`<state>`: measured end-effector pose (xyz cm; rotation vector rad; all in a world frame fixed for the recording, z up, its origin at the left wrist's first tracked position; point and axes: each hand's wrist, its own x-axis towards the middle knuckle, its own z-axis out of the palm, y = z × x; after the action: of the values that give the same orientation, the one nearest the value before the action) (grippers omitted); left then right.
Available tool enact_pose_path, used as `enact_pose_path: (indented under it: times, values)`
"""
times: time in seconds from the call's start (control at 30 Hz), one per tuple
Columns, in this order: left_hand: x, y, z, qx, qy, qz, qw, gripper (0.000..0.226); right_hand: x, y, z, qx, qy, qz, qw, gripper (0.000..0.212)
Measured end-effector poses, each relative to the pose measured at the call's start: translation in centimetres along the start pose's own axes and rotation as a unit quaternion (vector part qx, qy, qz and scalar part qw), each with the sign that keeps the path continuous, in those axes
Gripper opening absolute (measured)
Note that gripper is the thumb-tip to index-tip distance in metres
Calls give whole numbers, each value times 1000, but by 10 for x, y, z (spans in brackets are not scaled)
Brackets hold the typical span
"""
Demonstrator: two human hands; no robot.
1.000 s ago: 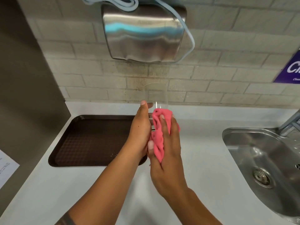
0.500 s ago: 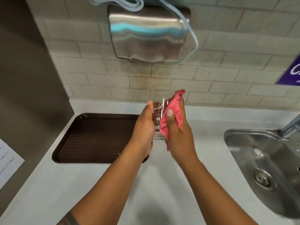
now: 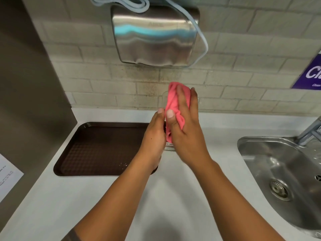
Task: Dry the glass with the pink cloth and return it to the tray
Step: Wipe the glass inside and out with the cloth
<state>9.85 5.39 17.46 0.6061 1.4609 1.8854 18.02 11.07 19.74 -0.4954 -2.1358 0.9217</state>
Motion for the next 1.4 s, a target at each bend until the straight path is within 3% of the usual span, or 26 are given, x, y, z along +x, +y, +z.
enact_pose_path:
  times: [0.1,0.17,0.27,0.43,0.57,0.63,0.77,0.9,1.03,1.2,1.4]
  values:
    - [5,1,-1,3,19,-20,1000,59,3,5,-2,77,3,52,996,68]
    - [6,1,-3,9,34,-24,999,54,-9,8,3,112,11,102,988,68]
    - [11,1,-5,-6,61,-43,997,49,-38,12,16,136,14,107,985,70]
    - [19,3,-8,-64,46,-98,992,55,-66,14,32,-5,5,-4,1000,65]
    - [16,-14,-15,-50,-11,-78,996,39,-32,11,23,-138,9,-52,989,63]
    - [15,-13,-10,-8,-15,-48,999,37,-13,9,18,-151,5,-46,987,62]
    - [8,3,2,34,-10,-25,999,48,15,14,3,11,29,15,999,66]
    - [9,-2,1,10,11,-46,999,51,10,18,-4,167,15,117,979,70]
    - [12,0,-3,-52,38,-76,995,53,-18,23,6,190,-12,164,968,80]
    - [26,-1,-9,-71,45,-55,995,53,-45,24,14,259,-30,203,944,94]
    - [19,-4,-5,-56,55,-60,995,59,-41,30,17,200,-9,171,965,97]
